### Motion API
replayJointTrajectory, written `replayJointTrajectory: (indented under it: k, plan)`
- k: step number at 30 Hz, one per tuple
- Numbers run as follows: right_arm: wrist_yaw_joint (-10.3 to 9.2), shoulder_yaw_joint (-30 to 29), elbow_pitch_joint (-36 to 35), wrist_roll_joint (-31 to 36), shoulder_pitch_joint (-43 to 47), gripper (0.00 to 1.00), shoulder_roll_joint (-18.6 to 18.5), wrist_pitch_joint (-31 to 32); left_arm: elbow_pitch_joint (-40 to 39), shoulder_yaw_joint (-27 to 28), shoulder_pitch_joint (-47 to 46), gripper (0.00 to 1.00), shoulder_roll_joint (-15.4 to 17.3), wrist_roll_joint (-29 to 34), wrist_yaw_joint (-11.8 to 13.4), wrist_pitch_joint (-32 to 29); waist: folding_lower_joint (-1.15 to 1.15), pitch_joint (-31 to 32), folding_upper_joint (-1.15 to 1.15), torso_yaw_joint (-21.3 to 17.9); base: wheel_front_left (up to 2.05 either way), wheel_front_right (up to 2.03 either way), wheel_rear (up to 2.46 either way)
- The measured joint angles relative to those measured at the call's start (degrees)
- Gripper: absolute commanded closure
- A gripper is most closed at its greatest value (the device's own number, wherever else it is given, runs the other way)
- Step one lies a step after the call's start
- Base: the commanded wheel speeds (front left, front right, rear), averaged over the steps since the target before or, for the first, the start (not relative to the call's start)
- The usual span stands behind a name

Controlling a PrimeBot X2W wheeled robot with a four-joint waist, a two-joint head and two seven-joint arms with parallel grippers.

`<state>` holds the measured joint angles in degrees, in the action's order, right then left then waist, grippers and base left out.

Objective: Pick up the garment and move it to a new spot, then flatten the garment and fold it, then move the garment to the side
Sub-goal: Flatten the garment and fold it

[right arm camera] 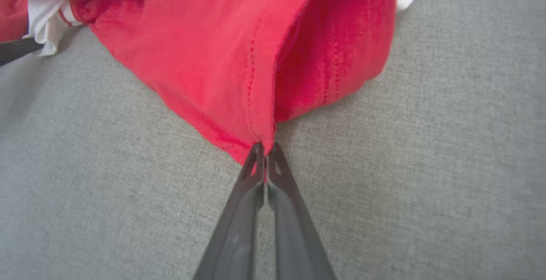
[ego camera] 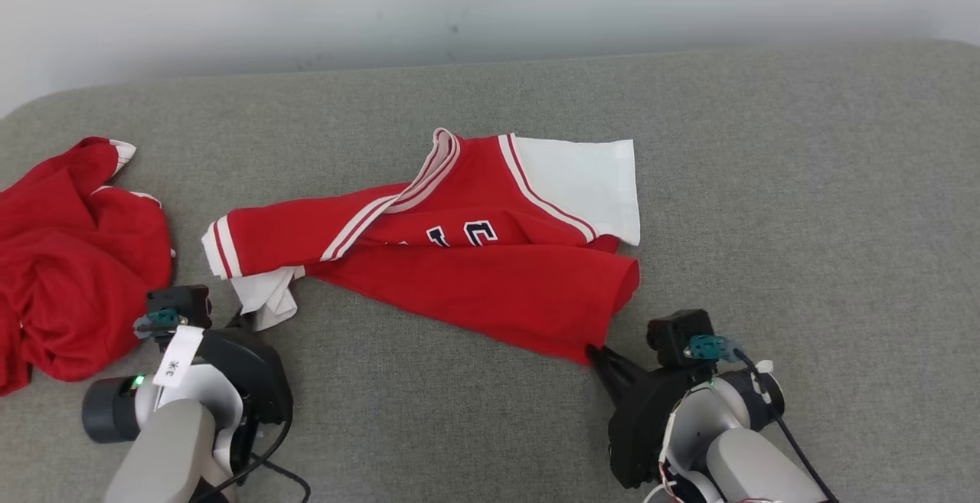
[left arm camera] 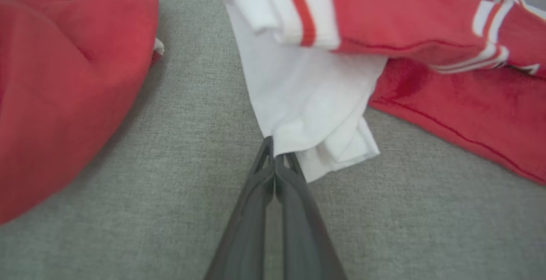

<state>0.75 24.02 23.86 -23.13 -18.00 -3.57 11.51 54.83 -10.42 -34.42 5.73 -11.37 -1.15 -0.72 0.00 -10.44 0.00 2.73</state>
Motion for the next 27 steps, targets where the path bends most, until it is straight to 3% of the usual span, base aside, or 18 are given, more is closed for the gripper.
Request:
replayJointTrajectory:
  k: [8,12,18,27]
  plan:
    - [0.82,-5.63,-8.32,-4.05,4.19,1.00,-1.05,-5.53,-2.89,3.72,1.76,1.00,-1.00,-5.11,-2.33,5.95,0.00,2.23,0.00,-0.08,0.00,0.00,0.00]
    - [0.20,-9.94,-13.44,-4.58,6.92,1.00,-4.48,-8.29,-6.36,5.45,5.22,1.00,-1.89,-7.91,-3.21,9.26,0.00,3.57,0.00,-0.60,0.00,0.00,0.00]
    - [-0.78,-14.30,-21.68,-5.78,11.85,1.00,-6.17,-11.48,-13.48,5.93,12.17,1.00,-2.60,-10.05,-4.75,12.82,0.00,5.58,0.00,-1.59,0.00,0.00,0.00]
    - [-1.96,-17.98,-33.40,-7.76,20.26,1.00,-7.42,-12.55,-29.14,10.95,25.86,1.00,-3.98,-22.96,-5.98,13.85,-0.01,7.38,0.00,-3.21,0.00,0.00,0.00]
